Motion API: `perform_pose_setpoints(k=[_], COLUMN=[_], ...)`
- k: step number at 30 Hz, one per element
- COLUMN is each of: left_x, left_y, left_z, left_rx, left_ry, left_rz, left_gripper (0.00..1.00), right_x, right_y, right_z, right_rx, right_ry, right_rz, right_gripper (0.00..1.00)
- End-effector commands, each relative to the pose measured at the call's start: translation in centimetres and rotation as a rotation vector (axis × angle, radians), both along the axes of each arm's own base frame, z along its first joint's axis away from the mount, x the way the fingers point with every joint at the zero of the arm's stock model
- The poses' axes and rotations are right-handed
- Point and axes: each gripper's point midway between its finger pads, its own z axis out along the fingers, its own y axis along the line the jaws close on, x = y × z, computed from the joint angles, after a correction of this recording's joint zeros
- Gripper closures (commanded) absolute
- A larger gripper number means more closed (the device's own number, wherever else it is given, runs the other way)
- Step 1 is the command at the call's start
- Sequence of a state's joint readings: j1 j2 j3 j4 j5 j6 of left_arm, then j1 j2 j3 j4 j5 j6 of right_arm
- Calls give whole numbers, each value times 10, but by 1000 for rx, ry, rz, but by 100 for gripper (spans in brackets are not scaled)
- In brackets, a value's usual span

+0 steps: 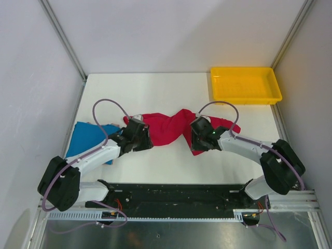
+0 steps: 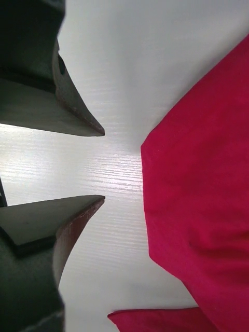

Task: Fold and stack the t-shirts
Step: Flatten out the tshirt

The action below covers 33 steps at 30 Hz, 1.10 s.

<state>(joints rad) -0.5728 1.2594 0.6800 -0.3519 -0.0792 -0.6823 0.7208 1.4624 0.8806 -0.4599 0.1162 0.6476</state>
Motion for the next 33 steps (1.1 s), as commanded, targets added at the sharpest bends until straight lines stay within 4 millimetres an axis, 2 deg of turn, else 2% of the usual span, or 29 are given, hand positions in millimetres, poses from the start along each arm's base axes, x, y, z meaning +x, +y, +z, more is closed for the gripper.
perform_pose_setpoints(k=[1, 7, 10, 14, 21, 23, 26, 28, 30, 33], left_x=[11, 22, 31, 40, 59, 67, 78, 85, 91, 97], left_y=[2, 4, 4, -2, -11, -15, -20, -18, -13, -1], left_z=[6, -1, -5, -9, -15, -11, 3, 22, 45, 77], left_rx=[-20, -2, 7, 14, 23, 17, 13, 6, -4, -18], left_ry=[-45, -44, -38, -27, -39, -54, -96, -149, -202, -270], left_rz=[66, 75, 80, 69, 59, 50, 37, 38, 48, 74], left_gripper=[46, 43, 43, 43, 46, 52, 75, 88, 97, 100], right_x=[6, 4, 5, 11, 23, 27, 36, 39, 39, 34], right_y=[8, 5, -3, -19, -49, -63, -92, -108, -109, -86], right_z=[-14, -36, -35, -16, 33, 46, 63, 71, 76, 76], right_rx=[-26, -86, -114, -126, -71, -59, -45, -19, 7, 28], right_ry=[-21, 12, 5, -34, -126, -152, -180, -185, -189, -194], right_rz=[-9, -5, -22, -63, -146, -182, -262, -305, -305, -239], right_gripper=[61, 62, 77, 97, 100, 100, 100, 100, 100, 100])
